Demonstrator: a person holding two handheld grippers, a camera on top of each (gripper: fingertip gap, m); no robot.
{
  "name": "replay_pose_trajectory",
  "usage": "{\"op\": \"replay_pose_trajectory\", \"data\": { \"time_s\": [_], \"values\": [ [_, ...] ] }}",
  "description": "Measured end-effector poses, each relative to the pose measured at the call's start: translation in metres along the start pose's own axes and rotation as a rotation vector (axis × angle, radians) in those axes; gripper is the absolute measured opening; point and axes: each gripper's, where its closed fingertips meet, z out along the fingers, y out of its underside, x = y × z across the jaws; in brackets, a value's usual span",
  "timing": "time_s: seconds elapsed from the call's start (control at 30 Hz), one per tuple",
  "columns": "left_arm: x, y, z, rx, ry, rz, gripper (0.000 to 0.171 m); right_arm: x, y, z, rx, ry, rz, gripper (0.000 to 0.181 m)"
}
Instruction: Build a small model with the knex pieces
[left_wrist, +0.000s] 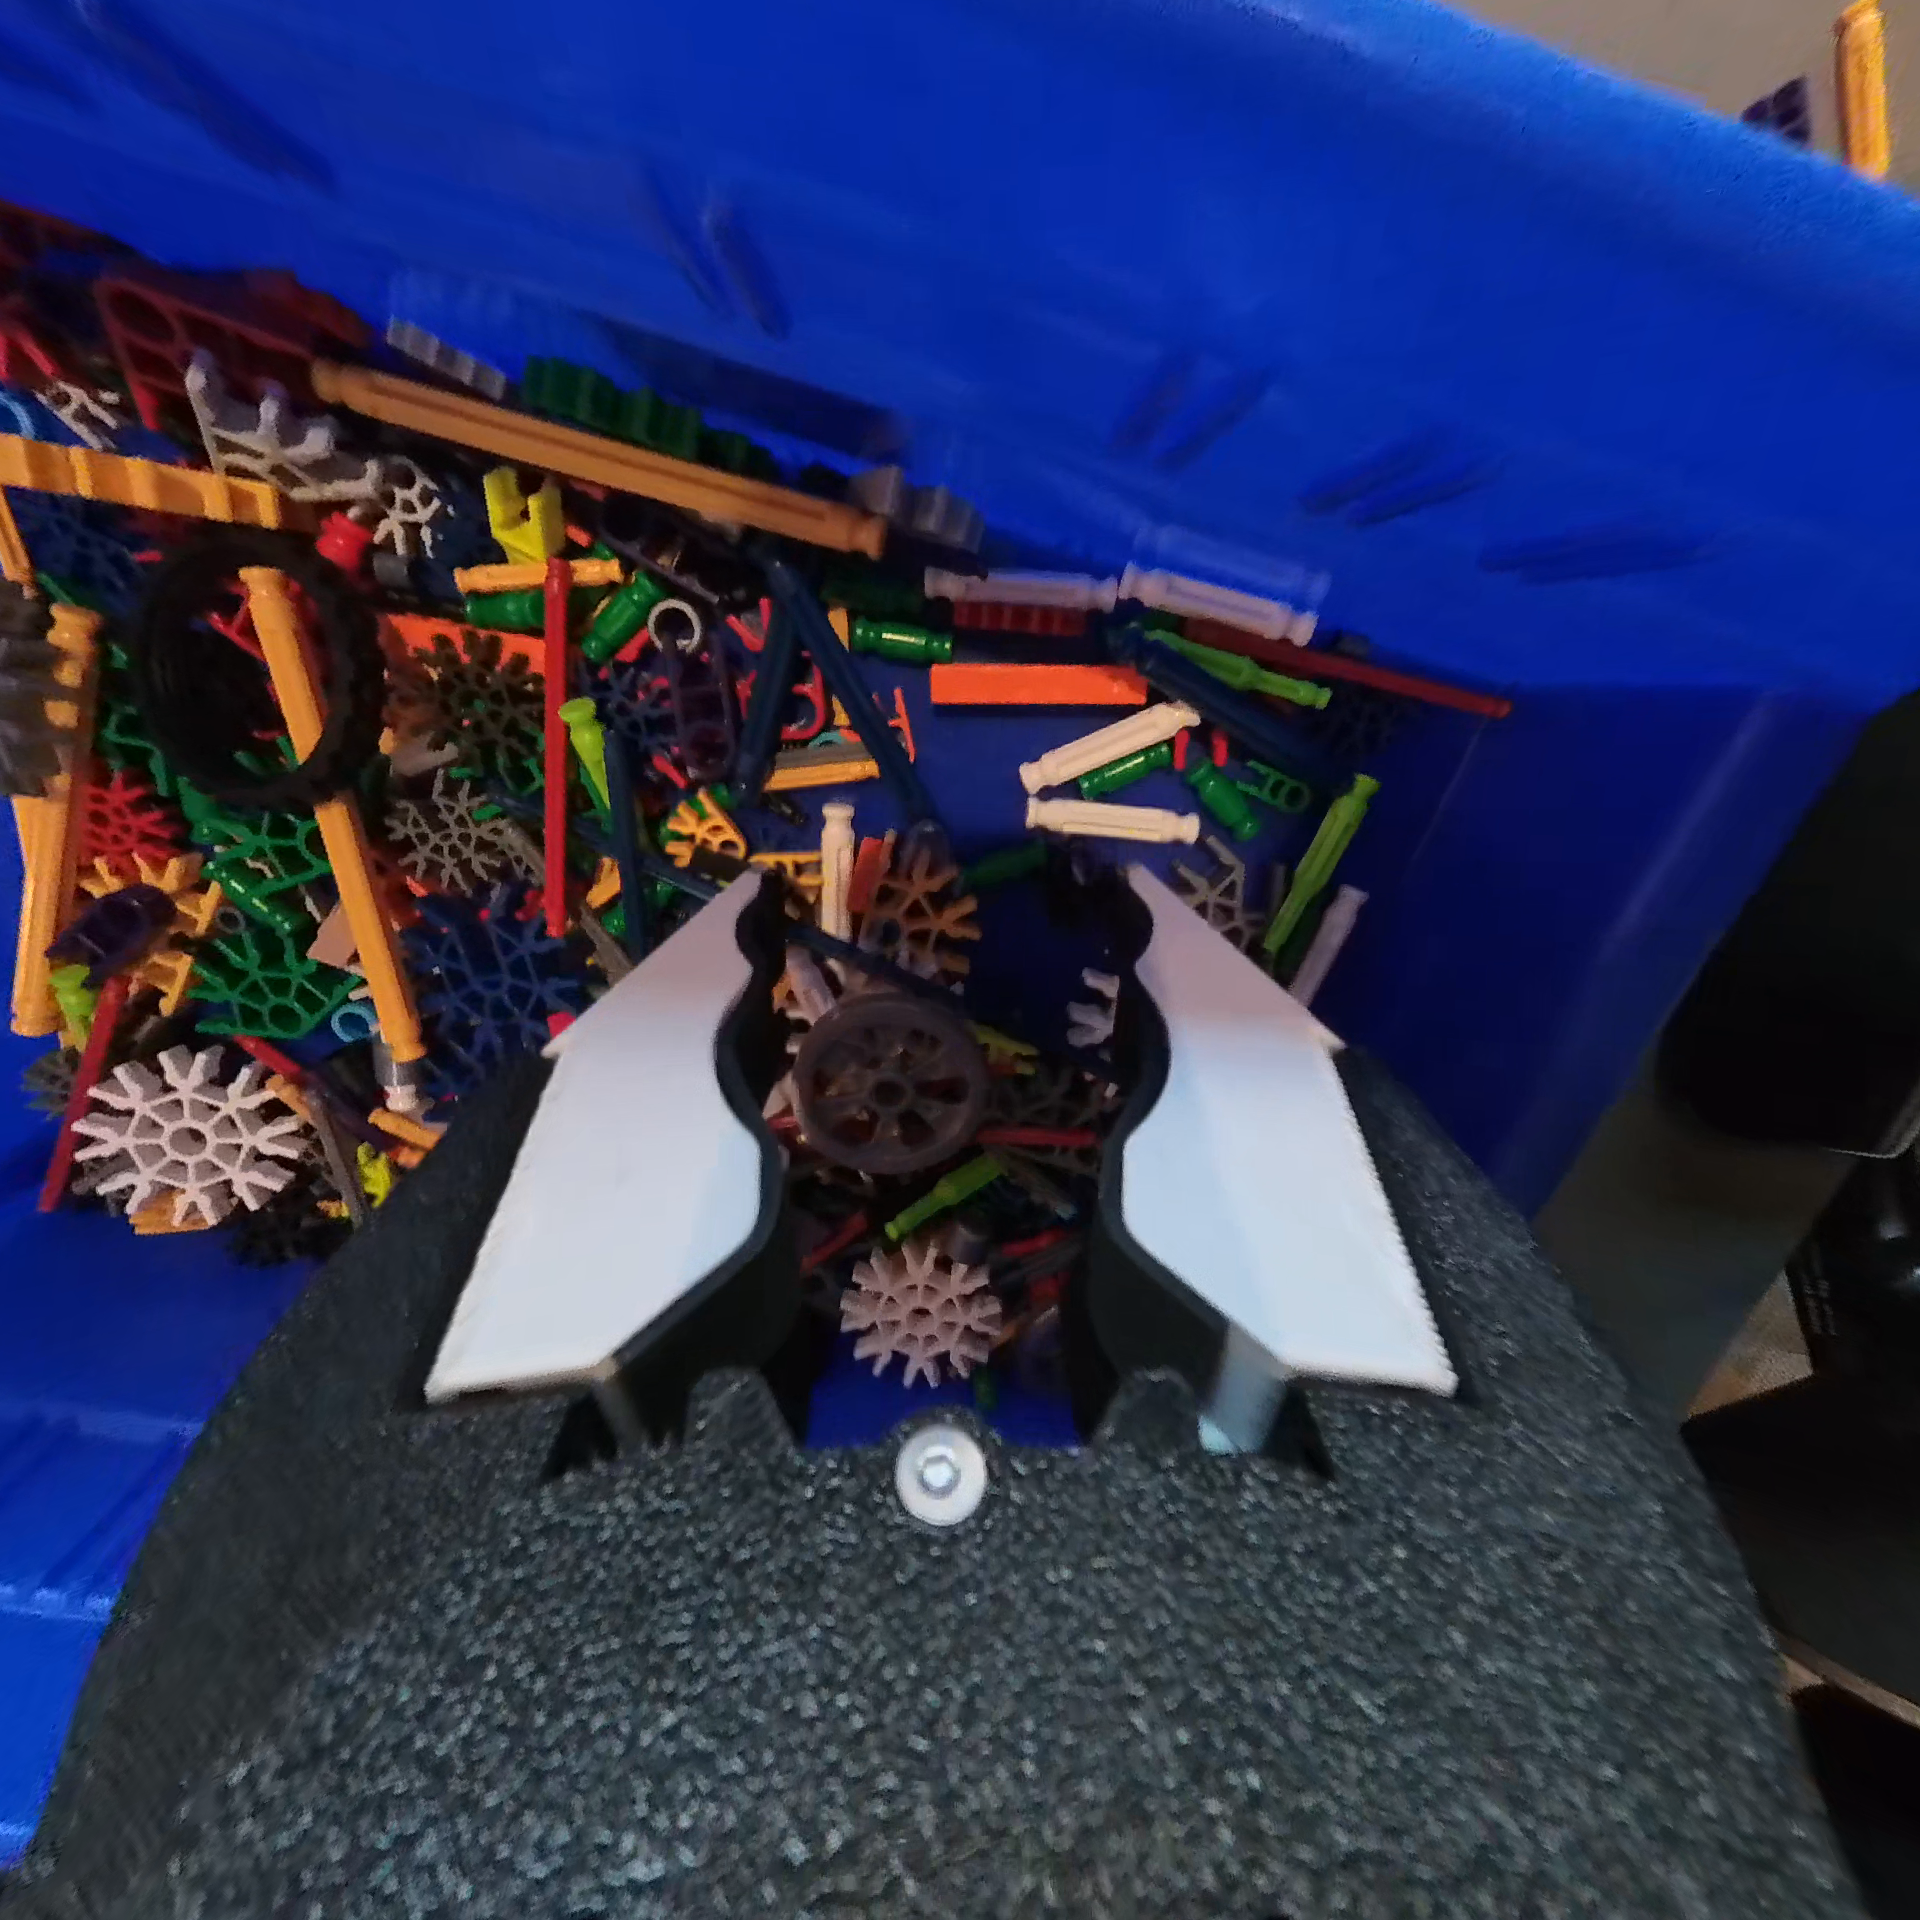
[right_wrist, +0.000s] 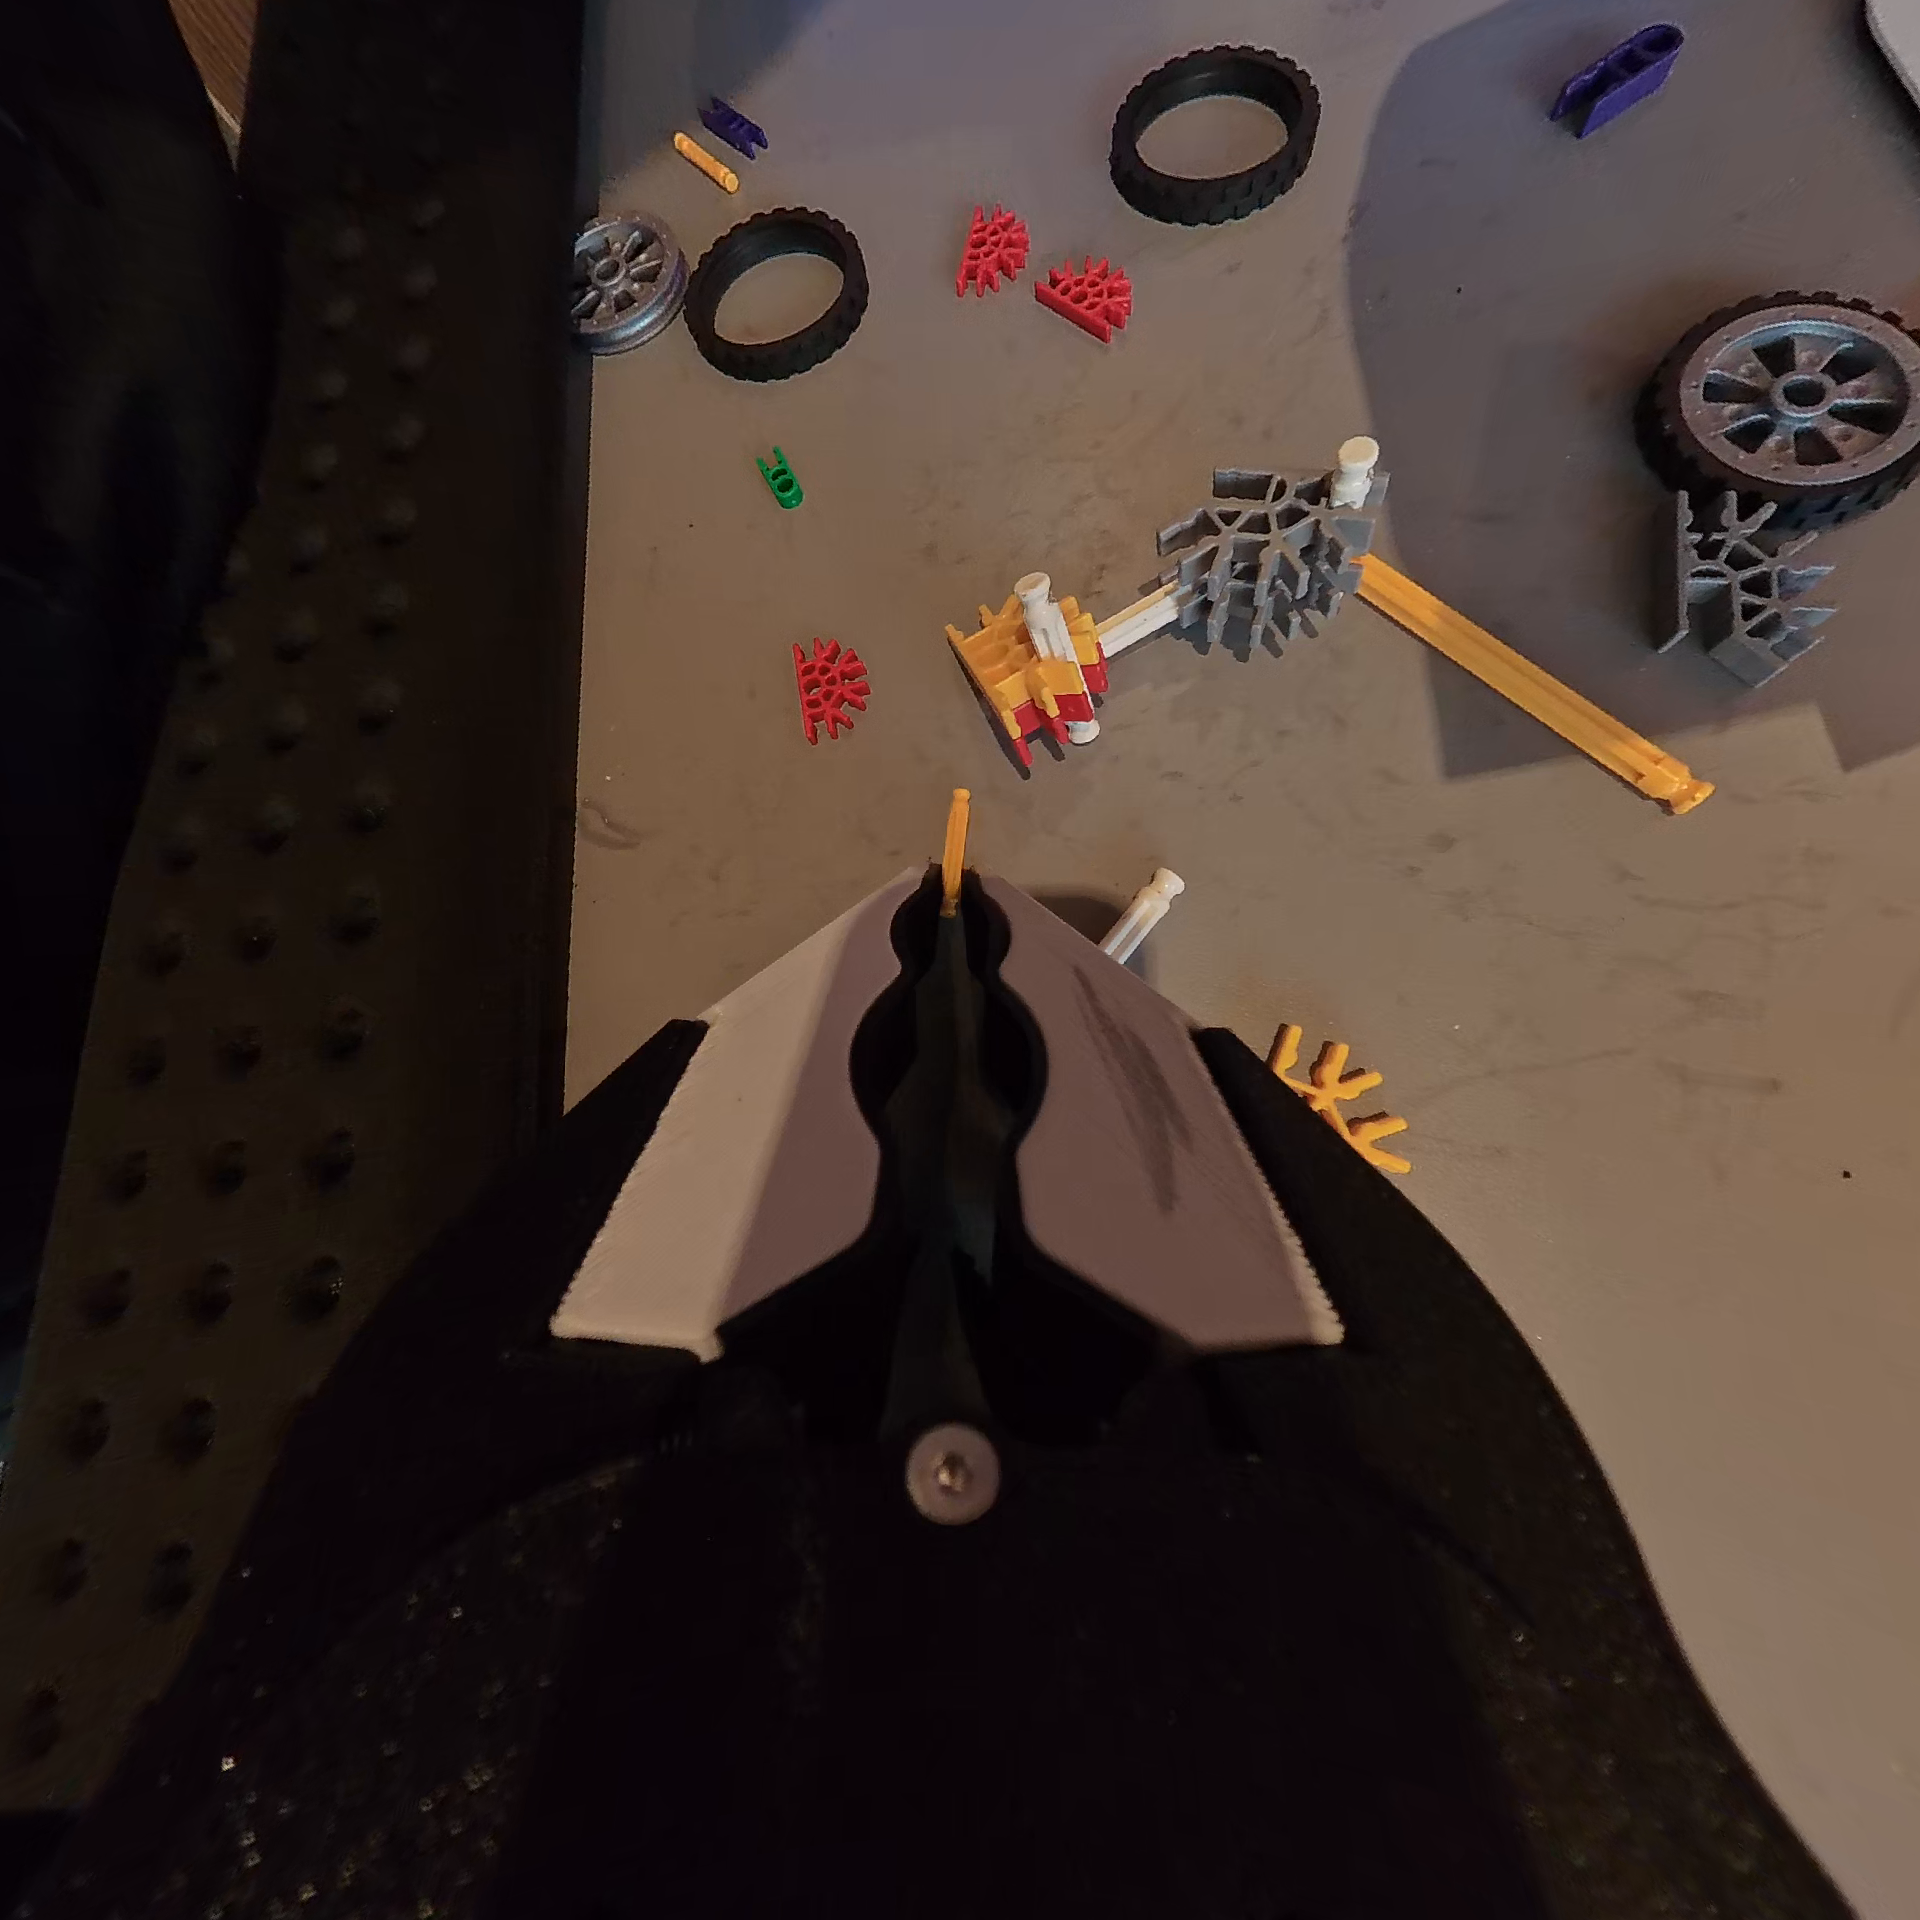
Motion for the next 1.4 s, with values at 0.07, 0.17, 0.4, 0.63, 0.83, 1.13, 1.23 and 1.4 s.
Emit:
{"op": "replay_pose_trajectory", "data": {
  "time_s": [0.07,0.17,0.4,0.63,0.83,1.13,1.23,1.4],
  "values": [
    [0.0,0.004,-0.001,-0.013,0.006,-0.015,0.061,0.0,0.0,0.0,0.0,0.001,-0.001,0.003],
    [0.0,0.012,-0.002,-0.034,0.01,-0.036,0.06,0.0,0.0,0.0,0.0,0.002,-0.003,0.003],
    [0.0,0.026,-0.003,-0.095,0.007,-0.072,0.058,-0.001,0.0,0.0,0.0,0.002,-0.007,0.004],
    [-0.001,0.03,-0.007,-0.125,0.004,-0.094,0.055,-0.001,0.0,0.0,0.0,0.004,-0.009,0.004],
    [-0.001,0.035,-0.008,-0.16,0.0,-0.112,0.054,-0.001,0.0,0.0,0.0,0.005,-0.01,0.004],
    [-0.006,0.041,-0.01,-0.176,-0.026,-0.143,0.055,-0.001,0.0,0.0,0.0,0.006,-0.013,0.004],
    [-0.006,0.042,-0.01,-0.179,-0.028,-0.149,0.055,-0.001,0.0,0.0,0.0,0.006,-0.014,0.004],
    [-0.006,0.045,-0.012,-0.191,-0.032,-0.152,0.054,-0.001,0.0,0.0,0.0,0.006,-0.014,0.004]
  ]
}}
